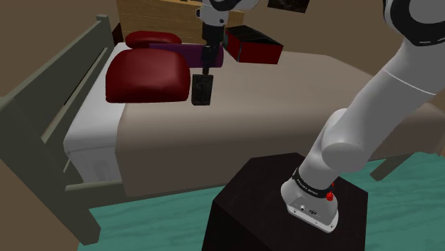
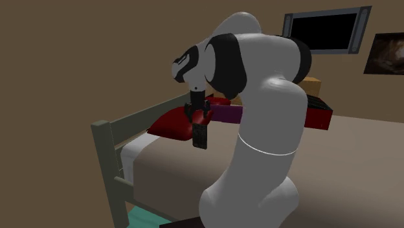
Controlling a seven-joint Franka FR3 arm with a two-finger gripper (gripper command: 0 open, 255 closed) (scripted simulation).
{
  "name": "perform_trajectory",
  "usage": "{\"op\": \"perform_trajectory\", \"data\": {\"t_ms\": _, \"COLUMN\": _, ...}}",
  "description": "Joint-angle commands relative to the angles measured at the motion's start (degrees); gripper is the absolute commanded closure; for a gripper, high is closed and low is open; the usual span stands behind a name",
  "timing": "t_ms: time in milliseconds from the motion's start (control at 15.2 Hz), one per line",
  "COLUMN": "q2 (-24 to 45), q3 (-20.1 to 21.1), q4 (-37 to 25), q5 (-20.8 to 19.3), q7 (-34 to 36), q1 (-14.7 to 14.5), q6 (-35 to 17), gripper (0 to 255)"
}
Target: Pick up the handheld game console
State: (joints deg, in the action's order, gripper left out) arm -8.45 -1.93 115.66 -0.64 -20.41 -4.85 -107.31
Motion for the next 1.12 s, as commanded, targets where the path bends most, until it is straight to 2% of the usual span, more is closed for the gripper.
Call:
{"op": "perform_trajectory", "data": {"t_ms": 0, "q2": 4.4, "q3": -0.1, "q4": -3.1, "q5": -0.2, "q7": -3.2, "q1": -0.3, "q6": -1.2, "gripper": 0}}
{"op": "perform_trajectory", "data": {"t_ms": 264, "q2": 13.1, "q3": 0.5, "q4": -10.5, "q5": -0.7, "q7": -8.3, "q1": -0.9, "q6": -2.6, "gripper": 0}}
{"op": "perform_trajectory", "data": {"t_ms": 792, "q2": 14.4, "q3": 0.5, "q4": -6.3, "q5": -0.7, "q7": -8.2, "q1": -0.8, "q6": -8.2, "gripper": 0}}
{"op": "perform_trajectory", "data": {"t_ms": 924, "q2": 14.4, "q3": 0.5, "q4": -6.3, "q5": -0.7, "q7": -8.2, "q1": -0.8, "q6": -8.2, "gripper": 0}}
{"op": "perform_trajectory", "data": {"t_ms": 990, "q2": 14.3, "q3": 0.5, "q4": -6.2, "q5": -0.7, "q7": -8.3, "q1": -0.8, "q6": -8.1, "gripper": 255}}
{"op": "perform_trajectory", "data": {"t_ms": 1056, "q2": 14.3, "q3": 0.5, "q4": -6.2, "q5": -0.7, "q7": -8.3, "q1": -0.8, "q6": -8.1, "gripper": 255}}
